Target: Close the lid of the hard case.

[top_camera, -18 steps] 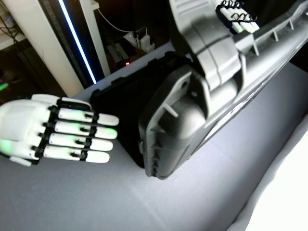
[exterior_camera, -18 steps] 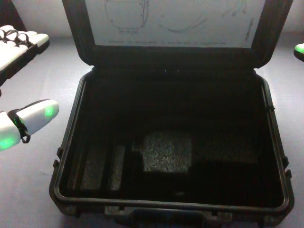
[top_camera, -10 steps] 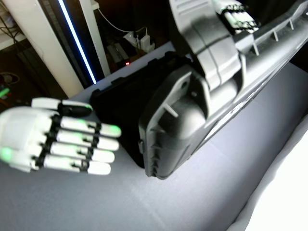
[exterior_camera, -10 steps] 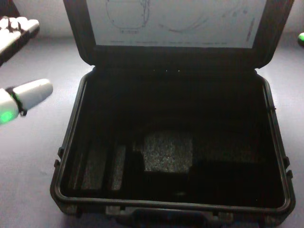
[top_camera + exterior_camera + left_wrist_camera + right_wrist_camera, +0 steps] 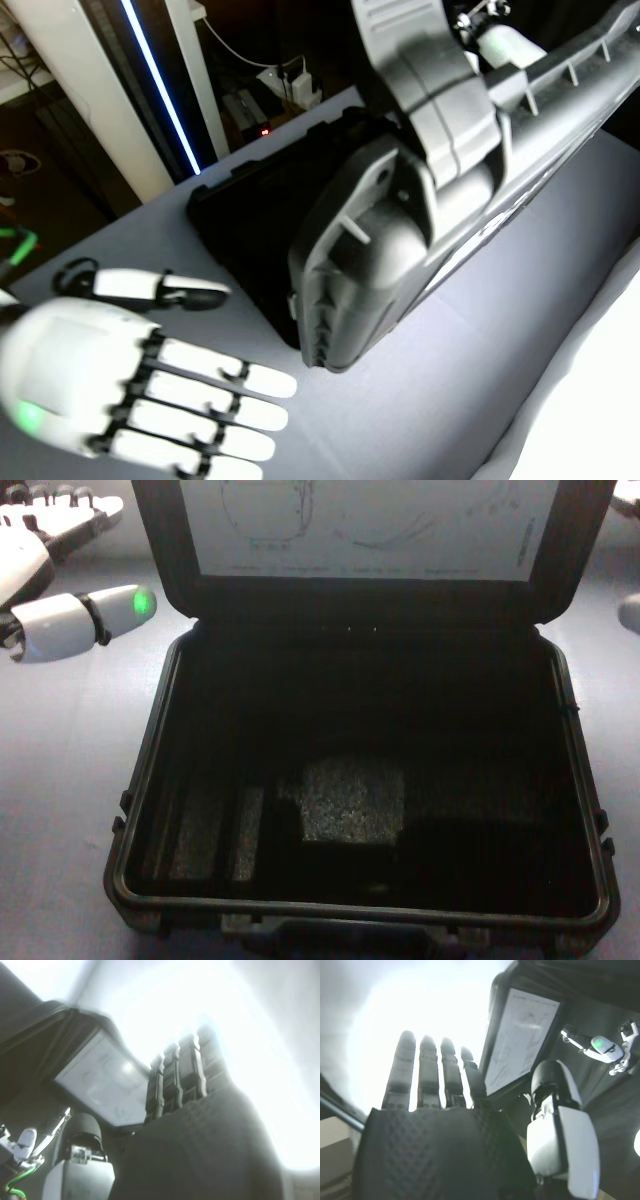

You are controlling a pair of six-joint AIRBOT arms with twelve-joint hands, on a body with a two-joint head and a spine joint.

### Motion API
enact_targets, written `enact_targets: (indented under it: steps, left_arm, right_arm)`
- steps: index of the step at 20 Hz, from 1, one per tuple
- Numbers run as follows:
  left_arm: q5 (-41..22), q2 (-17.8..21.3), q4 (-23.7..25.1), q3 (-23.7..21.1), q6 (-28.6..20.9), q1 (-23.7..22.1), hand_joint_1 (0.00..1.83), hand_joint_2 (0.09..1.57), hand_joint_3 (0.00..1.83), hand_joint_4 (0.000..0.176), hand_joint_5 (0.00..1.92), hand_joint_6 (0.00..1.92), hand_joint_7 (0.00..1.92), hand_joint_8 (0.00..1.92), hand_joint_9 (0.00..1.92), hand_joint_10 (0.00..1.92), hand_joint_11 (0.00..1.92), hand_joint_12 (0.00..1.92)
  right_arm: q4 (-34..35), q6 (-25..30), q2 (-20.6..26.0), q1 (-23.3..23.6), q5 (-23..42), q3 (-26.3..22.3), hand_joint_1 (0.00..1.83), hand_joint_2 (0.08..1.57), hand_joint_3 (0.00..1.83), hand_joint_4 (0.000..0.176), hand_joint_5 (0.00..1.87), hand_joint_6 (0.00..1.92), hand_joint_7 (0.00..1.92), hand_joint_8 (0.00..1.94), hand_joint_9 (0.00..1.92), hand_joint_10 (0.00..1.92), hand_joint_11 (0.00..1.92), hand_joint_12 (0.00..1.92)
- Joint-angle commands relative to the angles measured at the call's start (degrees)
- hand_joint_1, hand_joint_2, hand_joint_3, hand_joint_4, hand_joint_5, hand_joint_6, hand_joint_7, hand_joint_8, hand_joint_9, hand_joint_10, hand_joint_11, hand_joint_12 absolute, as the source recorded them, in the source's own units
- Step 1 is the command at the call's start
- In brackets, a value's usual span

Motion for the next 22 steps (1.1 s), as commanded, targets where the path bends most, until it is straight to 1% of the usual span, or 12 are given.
enact_targets:
  steps: [1,3,5,6,8,12,13,15,16,18,19,22]
  left_arm:
    - [-5.05,0.10,0.49,0.70,0.17,-1.19,0.00,1.19,0.00,0.000,0.17,0.01,0.18,0.00,0.15,0.01,0.11,0.12]
    - [-3.56,0.08,1.35,1.38,0.77,-3.31,0.00,1.18,0.00,0.000,0.18,0.01,0.18,0.01,0.15,0.01,0.15,0.14]
    - [-2.54,-0.02,2.51,1.65,1.00,-4.85,0.00,1.17,0.00,0.000,0.18,0.01,0.16,0.00,0.11,0.00,0.06,0.10]
    - [-2.04,-0.10,3.23,1.68,1.00,-5.43,0.00,1.16,0.00,0.000,0.18,0.01,0.17,0.00,0.11,0.00,0.05,0.10]
    - [-0.81,-0.31,5.84,1.62,1.00,-7.12,0.00,1.14,0.00,0.000,0.19,0.01,0.18,0.01,0.12,0.01,0.09,0.12]
    - [-0.74,0.82,9.75,-0.55,0.96,-7.97,0.00,1.16,0.00,0.000,0.18,0.00,0.19,0.01,0.13,0.01,0.09,0.12]
    - [-1.13,1.34,10.37,-1.29,0.96,-7.85,0.00,1.18,0.01,0.000,0.18,0.00,0.19,0.01,0.14,0.01,0.10,0.13]
    - [-2.42,2.46,11.34,-2.83,0.93,-7.10,0.00,1.23,0.00,0.000,0.17,0.00,0.18,0.00,0.15,0.00,0.09,0.15]
    - [-2.94,2.81,11.51,-3.33,0.90,-6.79,0.00,1.23,0.00,0.000,0.16,0.00,0.17,0.00,0.14,0.00,0.08,0.15]
    - [-5.10,3.88,12.09,-4.87,0.58,-5.53,0.00,1.21,0.00,0.000,0.15,0.00,0.16,0.00,0.16,0.00,0.01,0.48]
    - [-6.18,4.58,12.58,-5.80,0.34,-4.69,0.00,1.21,0.00,0.000,0.16,0.00,0.17,0.00,0.17,0.00,0.00,0.56]
    - [-9.66,6.52,13.15,-8.66,-0.12,-1.82,0.00,1.22,0.00,0.000,0.17,0.00,0.19,0.00,0.19,0.00,0.00,0.52]
  right_arm:
    - [1.08,0.42,-0.23,1.45,4.36,0.89,0.03,1.25,0.00,0.000,0.03,0.00,0.08,0.00,0.04,0.00,0.02,0.08]
    - [-0.64,0.42,-1.67,4.82,2.01,2.56,0.05,1.23,0.00,0.000,0.04,0.00,0.10,0.01,0.08,0.01,0.07,0.09]
    - [-1.79,0.42,-2.41,6.64,1.27,3.23,0.04,1.23,0.00,0.000,0.04,0.00,0.09,0.00,0.08,0.01,0.07,0.09]
    - [-2.19,0.42,-2.46,6.90,1.26,3.22,0.01,1.24,0.00,0.000,0.05,0.01,0.08,0.00,0.08,0.00,0.07,0.08]
    - [-2.98,0.42,-2.47,7.02,1.27,2.88,0.06,1.23,0.00,0.000,0.09,0.01,0.11,0.01,0.09,0.01,0.08,0.08]
    - [-4.74,0.49,-1.77,7.02,1.64,1.49,0.07,1.23,0.00,0.000,0.05,0.00,0.10,0.00,0.09,0.00,0.07,0.07]
    - [-4.75,0.49,-1.53,7.01,1.92,1.11,0.04,1.23,0.00,0.000,0.04,0.00,0.08,0.00,0.07,0.00,0.06,0.07]
    - [-4.89,0.49,-1.10,6.98,2.60,0.28,0.06,1.21,0.00,0.000,0.04,0.00,0.11,0.01,0.07,0.00,0.05,0.07]
    - [-4.94,0.49,-0.99,6.94,2.91,0.03,0.06,1.21,0.00,0.000,0.03,0.00,0.11,0.01,0.08,0.00,0.05,0.06]
    - [-5.21,0.49,-0.50,6.73,3.97,-0.97,0.10,1.21,0.00,0.000,0.04,0.00,0.11,0.00,0.07,0.00,0.04,0.06]
    - [-5.32,0.49,-0.23,6.41,4.63,-1.54,0.11,1.21,0.00,0.000,0.03,0.00,0.10,0.00,0.04,0.00,0.02,0.05]
    - [-5.32,0.56,0.60,5.09,6.73,-3.09,0.09,1.20,0.00,0.000,0.04,0.00,0.10,0.00,0.05,0.00,0.04,0.06]
